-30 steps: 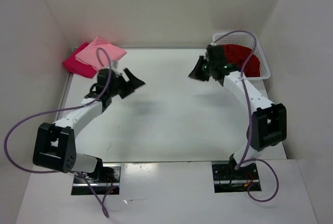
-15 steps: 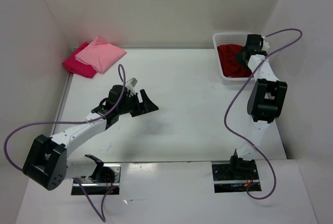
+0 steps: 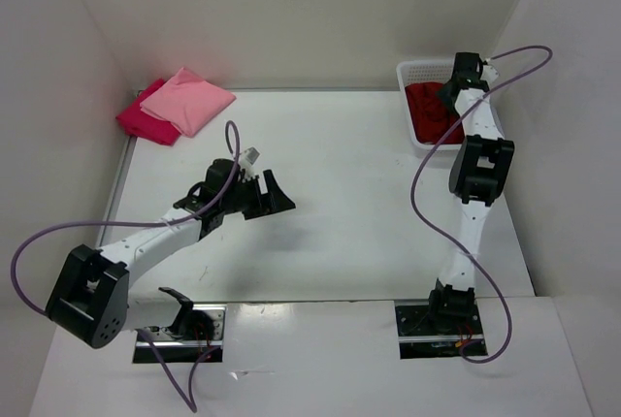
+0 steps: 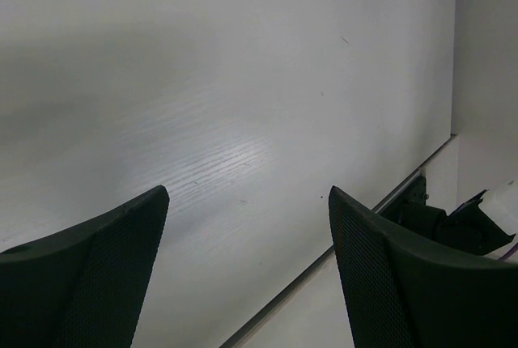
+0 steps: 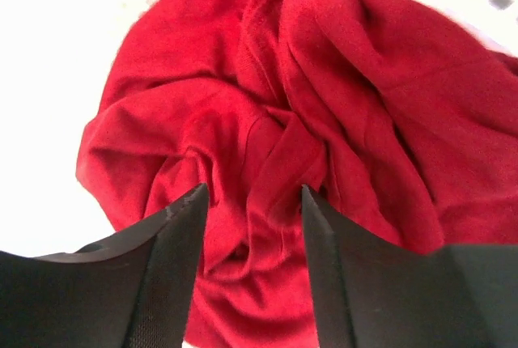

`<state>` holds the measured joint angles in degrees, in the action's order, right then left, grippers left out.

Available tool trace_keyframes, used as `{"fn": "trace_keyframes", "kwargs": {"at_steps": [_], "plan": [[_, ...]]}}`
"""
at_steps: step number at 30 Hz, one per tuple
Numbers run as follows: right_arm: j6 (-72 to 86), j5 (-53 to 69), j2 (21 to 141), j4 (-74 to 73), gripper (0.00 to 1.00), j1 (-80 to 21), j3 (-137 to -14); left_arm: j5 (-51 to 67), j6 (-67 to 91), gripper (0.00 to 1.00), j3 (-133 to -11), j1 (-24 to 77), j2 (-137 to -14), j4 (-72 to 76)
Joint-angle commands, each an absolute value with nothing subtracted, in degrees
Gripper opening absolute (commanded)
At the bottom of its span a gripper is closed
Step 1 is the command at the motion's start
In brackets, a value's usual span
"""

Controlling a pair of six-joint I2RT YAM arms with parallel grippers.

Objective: Fold and stack the t-shirts
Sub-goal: Grab crumpled tshirt from bin with the right arm, then move the tshirt to the center of the board

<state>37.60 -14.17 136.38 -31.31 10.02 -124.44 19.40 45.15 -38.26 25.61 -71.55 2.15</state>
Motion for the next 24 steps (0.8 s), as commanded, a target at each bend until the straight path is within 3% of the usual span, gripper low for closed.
{"fn": "trace_keyframes", "kwargs": {"at_steps": [1,5,7,8,10,18,24], "plan": [[39.5,-14.9,142.5,-36.7,0.54,10.4,-133.1,19.3,44.3,0.87,-39.2,25.6,-72.4,2.2],[39.5,-12.6,148.3,-42.2,0.49,10.4,-141.8,18.8,44.9,0.87,-39.7,25.1,-72.4,1.7],[39.5,-10.6,148.3,-42.2,0.32,10.4,-142.4,18.8,44.9,0.87,-39.7,24.4,-72.4,1.7],[39.5,-10.6,147.4,-42.2,0.11,10.4,-142.4,18.8,44.9,0.87,-40.2,23.8,-72.4,1.7],[40.1,-8.7,143.6,-40.7,0.0,10.4,-141.7,18.8,44.9,0.87,-40.9,23.2,-72.4,1.7],[39.6,-3.0,113.2,-24.6,0.0,7.9,-122.6,20.1,46.6,0.87,-46.9,19.2,-73.6,1.1],[42.3,13.6,92.4,-18.0,0.0,3.5,-117.4,22.9,53.5,0.87,-47.7,11.1,-73.6,3.5]]}}
